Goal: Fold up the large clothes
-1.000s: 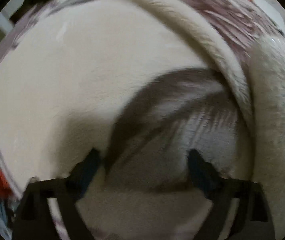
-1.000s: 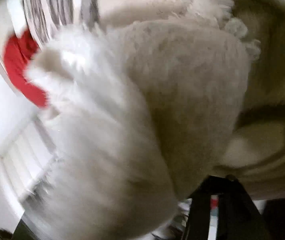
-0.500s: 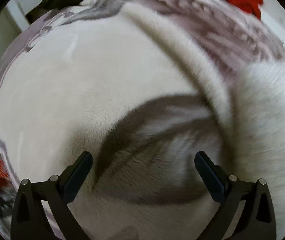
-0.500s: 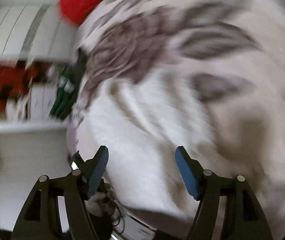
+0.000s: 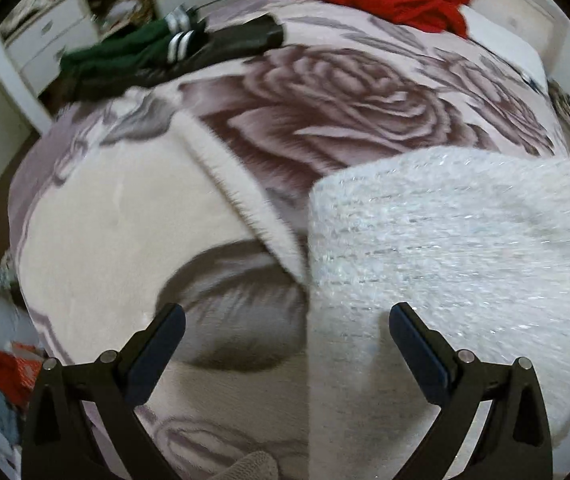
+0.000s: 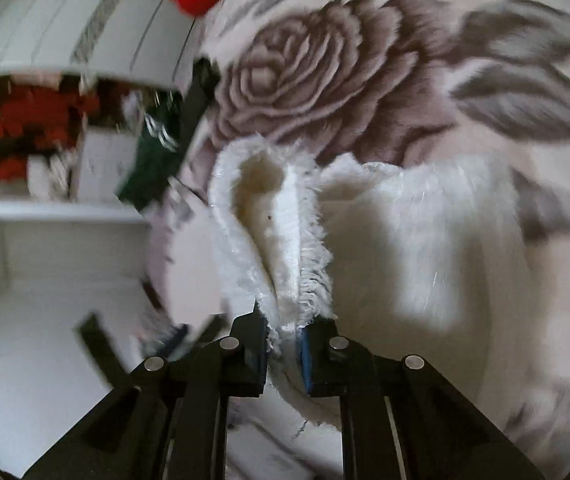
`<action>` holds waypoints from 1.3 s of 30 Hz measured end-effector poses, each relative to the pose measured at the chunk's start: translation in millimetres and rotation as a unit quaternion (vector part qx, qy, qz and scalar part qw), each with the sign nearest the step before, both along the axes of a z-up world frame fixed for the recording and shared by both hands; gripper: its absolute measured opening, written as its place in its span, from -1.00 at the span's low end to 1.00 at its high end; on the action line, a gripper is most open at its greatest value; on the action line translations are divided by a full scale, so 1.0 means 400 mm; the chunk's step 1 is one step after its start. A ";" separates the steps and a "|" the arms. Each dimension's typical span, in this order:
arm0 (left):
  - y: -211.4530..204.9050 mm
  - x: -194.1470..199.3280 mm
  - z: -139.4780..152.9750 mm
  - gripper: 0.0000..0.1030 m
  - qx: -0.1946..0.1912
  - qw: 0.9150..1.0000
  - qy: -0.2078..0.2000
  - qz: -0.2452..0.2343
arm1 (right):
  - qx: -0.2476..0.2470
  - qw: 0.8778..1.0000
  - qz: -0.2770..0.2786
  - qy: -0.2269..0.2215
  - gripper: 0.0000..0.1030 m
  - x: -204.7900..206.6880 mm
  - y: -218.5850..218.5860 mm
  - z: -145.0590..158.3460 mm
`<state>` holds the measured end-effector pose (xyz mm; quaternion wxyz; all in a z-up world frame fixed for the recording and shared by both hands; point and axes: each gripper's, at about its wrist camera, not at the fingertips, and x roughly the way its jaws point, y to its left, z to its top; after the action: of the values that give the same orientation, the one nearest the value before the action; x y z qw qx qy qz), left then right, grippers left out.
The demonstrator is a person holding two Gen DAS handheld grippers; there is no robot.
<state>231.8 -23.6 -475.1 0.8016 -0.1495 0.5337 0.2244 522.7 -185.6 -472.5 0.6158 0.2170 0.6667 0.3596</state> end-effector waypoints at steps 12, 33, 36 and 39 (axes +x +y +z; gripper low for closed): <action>-0.140 0.144 0.024 1.00 -0.035 0.994 -0.038 -0.093 | -0.097 0.987 -0.122 -0.027 -0.76 0.060 -0.350 0.085; -0.134 0.210 -0.065 1.00 -0.056 0.990 -0.001 -0.131 | -0.215 0.967 -0.010 -0.135 -0.31 0.124 -0.200 0.079; -0.130 0.211 -0.067 1.00 -0.062 0.990 -0.002 -0.128 | -0.186 0.977 0.065 -0.078 -0.31 0.082 -0.100 0.008; -0.132 0.212 -0.073 1.00 -0.059 0.989 0.005 -0.135 | -0.217 0.972 0.094 -0.007 -0.33 0.043 -0.061 -0.172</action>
<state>316.7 -76.2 -504.1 0.8113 -0.1224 0.5656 0.0832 539.7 -210.2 -541.4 0.6165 0.0120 0.7417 0.2639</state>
